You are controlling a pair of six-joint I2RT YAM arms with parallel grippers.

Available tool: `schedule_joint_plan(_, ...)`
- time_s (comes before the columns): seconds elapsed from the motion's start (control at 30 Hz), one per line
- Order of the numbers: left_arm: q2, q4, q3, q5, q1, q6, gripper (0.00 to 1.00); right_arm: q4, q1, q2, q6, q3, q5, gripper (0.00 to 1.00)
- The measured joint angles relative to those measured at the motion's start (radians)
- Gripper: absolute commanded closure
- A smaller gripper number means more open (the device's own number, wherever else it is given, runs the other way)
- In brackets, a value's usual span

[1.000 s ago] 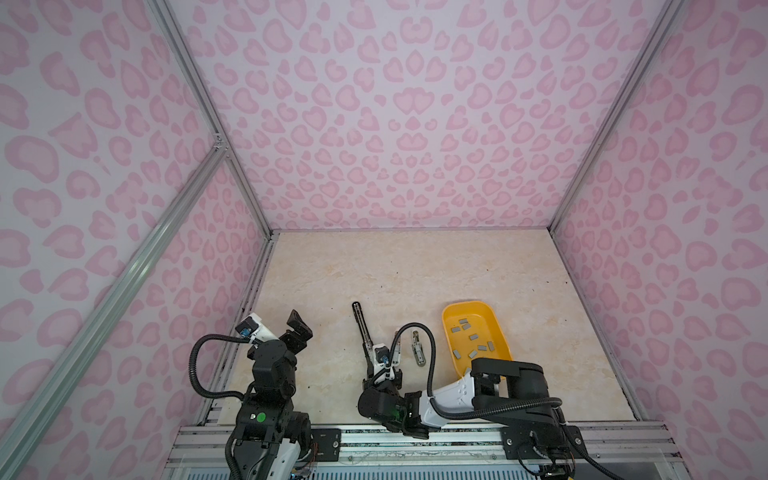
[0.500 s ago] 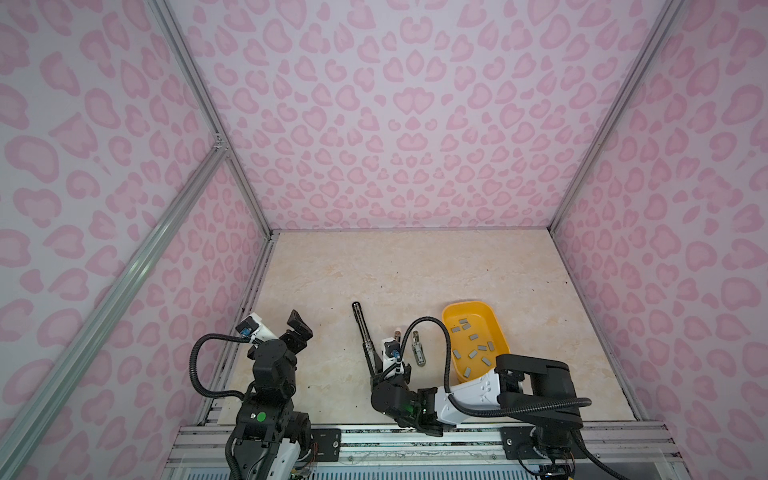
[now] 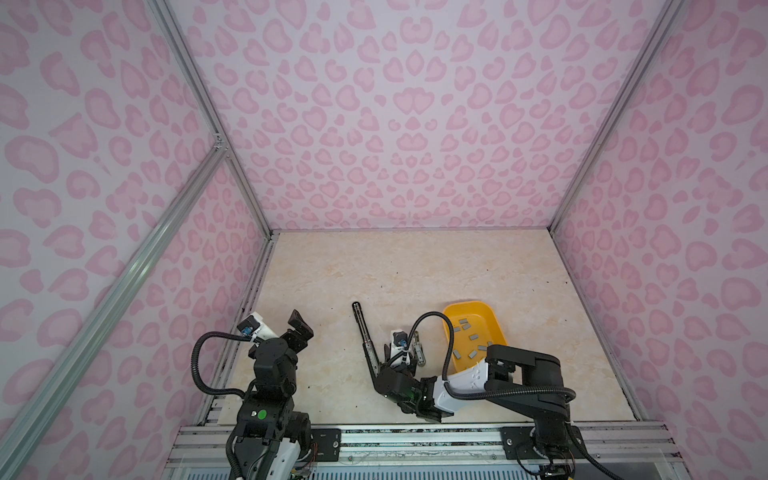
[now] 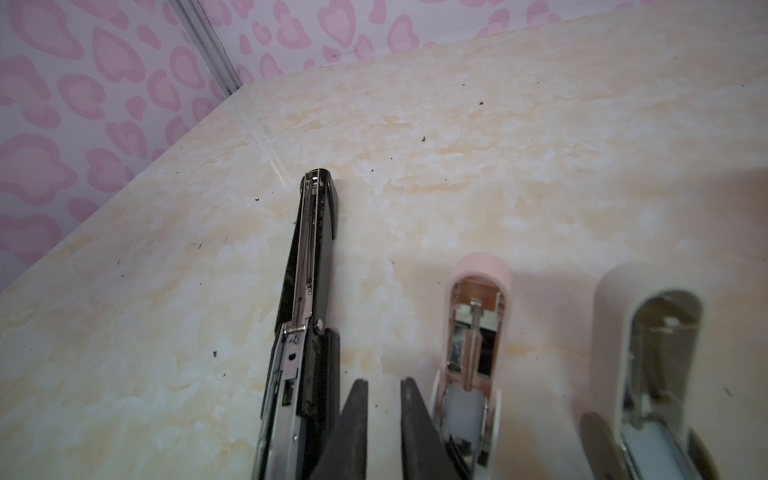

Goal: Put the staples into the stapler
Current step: 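Open the right gripper and release the black stapler onto the table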

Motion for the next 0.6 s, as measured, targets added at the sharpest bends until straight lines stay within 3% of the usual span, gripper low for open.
schedule_joint_plan(0.6, 0.007, 0.007, -0.004, 0.003, 0.0, 0.0, 0.04, -0.079, -0.001, 0.005, 0.097, -0.021, 0.001, 0.83)
